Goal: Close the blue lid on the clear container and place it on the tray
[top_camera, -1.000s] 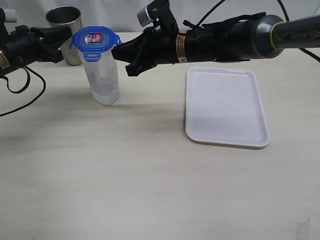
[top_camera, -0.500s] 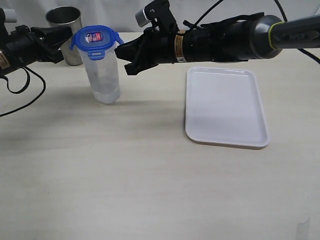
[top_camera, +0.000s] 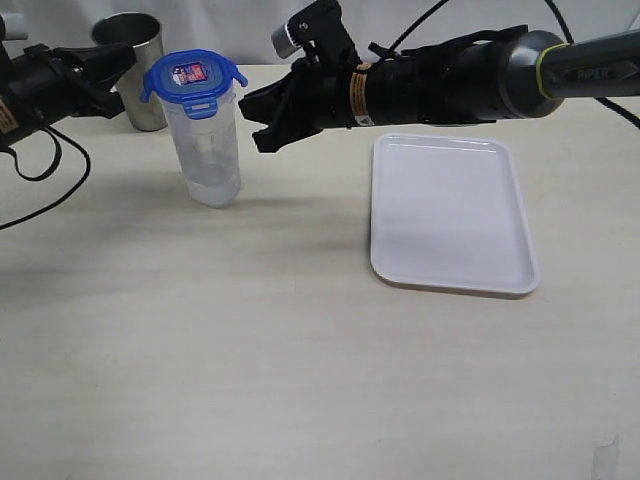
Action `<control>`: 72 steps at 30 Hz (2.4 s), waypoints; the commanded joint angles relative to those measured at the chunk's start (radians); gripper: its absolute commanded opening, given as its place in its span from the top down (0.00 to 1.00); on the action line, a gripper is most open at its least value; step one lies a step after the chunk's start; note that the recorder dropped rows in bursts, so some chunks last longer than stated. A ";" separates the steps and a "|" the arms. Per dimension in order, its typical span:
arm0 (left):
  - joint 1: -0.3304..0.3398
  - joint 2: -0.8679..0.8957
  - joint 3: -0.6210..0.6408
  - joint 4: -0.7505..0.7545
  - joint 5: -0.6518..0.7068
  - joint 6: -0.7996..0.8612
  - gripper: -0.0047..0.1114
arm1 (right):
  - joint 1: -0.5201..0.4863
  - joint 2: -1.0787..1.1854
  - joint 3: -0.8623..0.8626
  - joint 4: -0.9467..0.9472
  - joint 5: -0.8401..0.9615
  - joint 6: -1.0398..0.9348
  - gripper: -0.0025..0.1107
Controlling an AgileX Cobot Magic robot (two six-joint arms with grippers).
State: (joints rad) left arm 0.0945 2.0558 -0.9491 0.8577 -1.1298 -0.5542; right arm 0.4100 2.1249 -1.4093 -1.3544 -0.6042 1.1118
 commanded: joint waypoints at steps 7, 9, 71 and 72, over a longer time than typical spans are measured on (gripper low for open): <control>-0.050 0.001 -0.058 0.033 0.173 0.029 0.96 | 0.000 -0.005 -0.003 -0.014 0.005 0.017 0.94; -0.050 0.001 -0.058 0.057 0.173 0.027 0.96 | 0.000 -0.005 -0.003 -0.014 0.001 0.017 0.94; -0.009 -0.039 -0.052 0.354 0.145 -0.182 0.96 | 0.000 -0.005 -0.003 -0.014 0.001 0.032 0.94; -0.009 -0.039 -0.052 0.359 0.145 -0.182 0.96 | 0.000 -0.005 -0.003 -0.014 0.001 0.032 0.94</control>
State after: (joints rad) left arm 0.0822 2.0259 -1.0027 1.2049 -0.9680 -0.7293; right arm 0.4100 2.1249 -1.4093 -1.3678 -0.6042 1.1397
